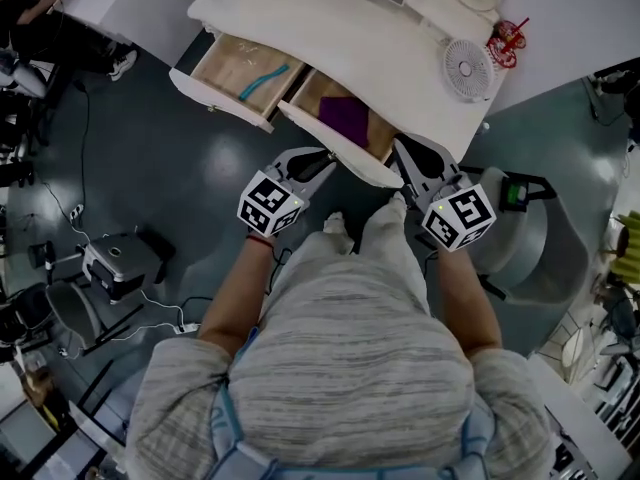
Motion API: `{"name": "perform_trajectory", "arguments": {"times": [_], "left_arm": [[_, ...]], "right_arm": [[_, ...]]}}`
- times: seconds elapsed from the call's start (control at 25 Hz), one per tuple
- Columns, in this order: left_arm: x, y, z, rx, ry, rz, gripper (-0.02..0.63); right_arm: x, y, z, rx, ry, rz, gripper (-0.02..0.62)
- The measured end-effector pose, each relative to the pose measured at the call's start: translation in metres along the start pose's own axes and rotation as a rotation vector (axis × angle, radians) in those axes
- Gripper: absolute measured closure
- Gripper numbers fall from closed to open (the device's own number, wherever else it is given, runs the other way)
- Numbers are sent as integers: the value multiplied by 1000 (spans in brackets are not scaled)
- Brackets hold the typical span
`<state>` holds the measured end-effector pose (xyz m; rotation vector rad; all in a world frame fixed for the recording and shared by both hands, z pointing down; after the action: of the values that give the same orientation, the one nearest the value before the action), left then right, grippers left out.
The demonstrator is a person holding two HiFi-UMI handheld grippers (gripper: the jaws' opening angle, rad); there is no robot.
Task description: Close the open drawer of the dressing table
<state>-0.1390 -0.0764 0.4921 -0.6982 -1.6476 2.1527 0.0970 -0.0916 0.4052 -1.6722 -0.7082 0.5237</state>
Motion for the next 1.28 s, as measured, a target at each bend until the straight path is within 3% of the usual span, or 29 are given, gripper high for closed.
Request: {"name": "perform_trajectory", "arguments": {"times": [0.32,1.28], "left_arm": [[-11,-45,17,17,30,135,492],[-59,-131,42,54,78,457,472]], "right_arm": [[5,-4,-4,7,-29,21,584],[11,-10,-22,11,-24,75,584]]}}
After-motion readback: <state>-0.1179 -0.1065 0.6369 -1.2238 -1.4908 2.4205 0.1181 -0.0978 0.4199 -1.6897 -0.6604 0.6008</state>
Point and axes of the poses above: the fingertips, and each gripper's own axes: x backward along the fingers, z to its left, y out of its top, the point moved 9 cm from there along x, backward along the fingers, and after that the axes turned 12 degrees about -z, right-handed, at the moved point
